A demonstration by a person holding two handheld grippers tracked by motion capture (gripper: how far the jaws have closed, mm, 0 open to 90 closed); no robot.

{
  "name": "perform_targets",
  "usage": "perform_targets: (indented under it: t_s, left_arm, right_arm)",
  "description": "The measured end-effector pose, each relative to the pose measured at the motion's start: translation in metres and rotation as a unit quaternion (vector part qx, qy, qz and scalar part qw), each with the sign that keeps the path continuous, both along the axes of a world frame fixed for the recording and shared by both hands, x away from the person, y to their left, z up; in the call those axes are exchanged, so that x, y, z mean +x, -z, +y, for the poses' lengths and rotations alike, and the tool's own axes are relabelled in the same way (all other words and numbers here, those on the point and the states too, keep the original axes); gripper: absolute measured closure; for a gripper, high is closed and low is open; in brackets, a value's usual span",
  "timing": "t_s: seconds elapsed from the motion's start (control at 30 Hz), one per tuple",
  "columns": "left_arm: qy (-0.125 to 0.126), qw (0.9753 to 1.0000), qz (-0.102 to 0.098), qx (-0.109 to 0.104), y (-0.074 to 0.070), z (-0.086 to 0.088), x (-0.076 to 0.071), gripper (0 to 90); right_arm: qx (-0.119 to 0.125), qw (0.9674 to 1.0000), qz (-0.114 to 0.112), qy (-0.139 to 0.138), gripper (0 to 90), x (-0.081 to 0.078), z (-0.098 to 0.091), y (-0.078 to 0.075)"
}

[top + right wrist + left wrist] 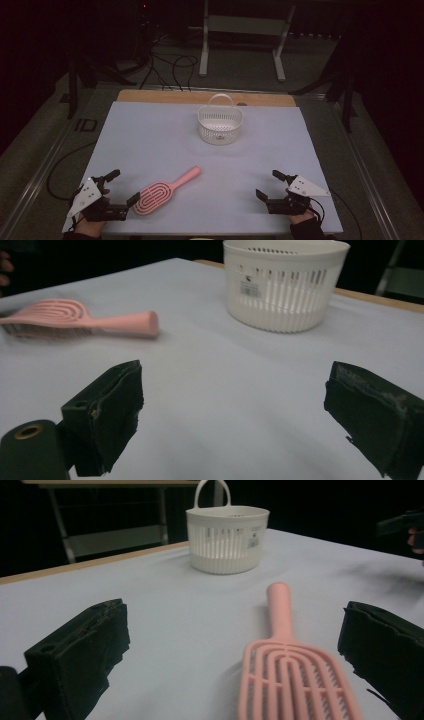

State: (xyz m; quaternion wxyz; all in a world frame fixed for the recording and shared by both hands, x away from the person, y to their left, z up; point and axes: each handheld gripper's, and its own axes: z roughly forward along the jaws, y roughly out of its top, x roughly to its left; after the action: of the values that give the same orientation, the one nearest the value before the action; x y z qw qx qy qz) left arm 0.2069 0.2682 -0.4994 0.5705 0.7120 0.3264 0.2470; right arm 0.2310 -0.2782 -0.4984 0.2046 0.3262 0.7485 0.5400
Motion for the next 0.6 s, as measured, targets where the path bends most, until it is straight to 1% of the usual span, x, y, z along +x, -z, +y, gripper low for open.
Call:
perform_targets:
  t_s: [0.1,0.13,0.27,0.3,0.33,0.4,0.53,0.6]
  left_arm:
    - [-0.003,1.0000,0.002,-0.001,0.0008,0.0009,0.0013,0.0]
    - [-0.004,1.0000,0.005,-0.002,0.0013,0.0013,0.0021,0.0]
    - [-0.003,0.9999,0.008,-0.006,0.0017,0.0012,0.0023,0.0]
    - [-0.001,0.9999,0.010,-0.007,0.0021,0.0009,0.0027,0.0]
    - [-0.001,0.9999,0.010,-0.007,0.0021,0.0009,0.0027,0.0]
    - [-0.001,0.9999,0.012,-0.008,0.0023,0.0007,0.0036,0.0]
    - [-0.005,0.9998,0.013,-0.012,0.0027,0.0006,0.0061,0.0]
    - [-0.003,0.9998,0.015,-0.010,0.0033,0.0008,0.0063,0.0]
  right_arm:
    - [0.002,1.0000,0.000,0.003,8.7,0.0010,-0.0014,0.0007]
    - [0.001,1.0000,-0.001,0.005,8.6,0.0015,-0.0026,0.0006]
    - [0.001,1.0000,-0.002,0.007,8.6,0.0015,-0.0033,0.0006]
    - [-0.008,0.9999,0.001,0.007,8.6,0.0022,-0.0026,0.0017]
    - [-0.008,0.9999,0.001,0.007,8.6,0.0022,-0.0026,0.0017]
    - [-0.016,0.9998,0.002,0.007,8.7,0.0019,-0.0015,0.0026]
    - [-0.015,0.9998,0.003,0.012,8.7,0.0028,-0.0029,0.0039]
    - [-0.007,0.9998,0.006,0.017,8.7,0.0032,-0.0041,0.0041]
